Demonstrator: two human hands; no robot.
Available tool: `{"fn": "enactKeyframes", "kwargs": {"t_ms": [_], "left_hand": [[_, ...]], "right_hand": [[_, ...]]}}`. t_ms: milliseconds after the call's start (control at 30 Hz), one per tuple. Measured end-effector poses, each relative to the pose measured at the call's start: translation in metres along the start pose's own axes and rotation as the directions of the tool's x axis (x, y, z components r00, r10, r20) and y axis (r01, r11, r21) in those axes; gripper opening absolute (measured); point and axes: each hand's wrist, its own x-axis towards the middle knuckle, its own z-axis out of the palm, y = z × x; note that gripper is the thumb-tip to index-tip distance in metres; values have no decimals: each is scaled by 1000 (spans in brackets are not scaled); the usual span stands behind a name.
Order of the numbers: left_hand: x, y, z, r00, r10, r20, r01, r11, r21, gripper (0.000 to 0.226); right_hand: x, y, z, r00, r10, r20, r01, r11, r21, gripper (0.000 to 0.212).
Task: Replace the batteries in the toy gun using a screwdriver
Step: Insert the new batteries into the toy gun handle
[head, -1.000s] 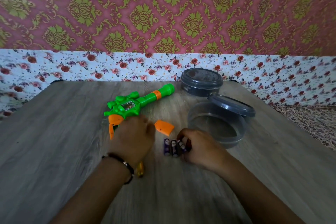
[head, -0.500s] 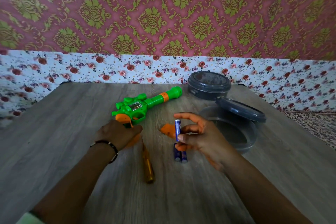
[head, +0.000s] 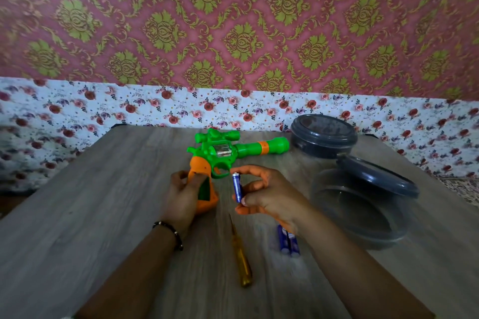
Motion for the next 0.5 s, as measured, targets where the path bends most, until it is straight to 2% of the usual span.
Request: {"fn": "enactKeyframes", "kwargs": {"t_ms": [133, 267, 367, 500], "left_hand": [[-9, 5, 5, 998, 59, 4, -58, 995, -75, 27], [-11, 4, 12, 991, 131, 29, -129, 991, -45, 29], [-7, -3, 12, 989, 148, 22, -147, 989, -19, 35], [-9, -2, 12, 984, 170, 50, -169, 985, -26, 38]], "right_hand": [[15, 4, 17, 998, -27, -59, 21, 994, -107, 57], [25, 15, 29, 972, -141, -186, 91, 963, -252, 42], [25, 21, 32, 916, -329, -229, 199, 869, -453, 26], [22, 23, 36, 832, -528, -173, 290, 679, -674, 14]]}}
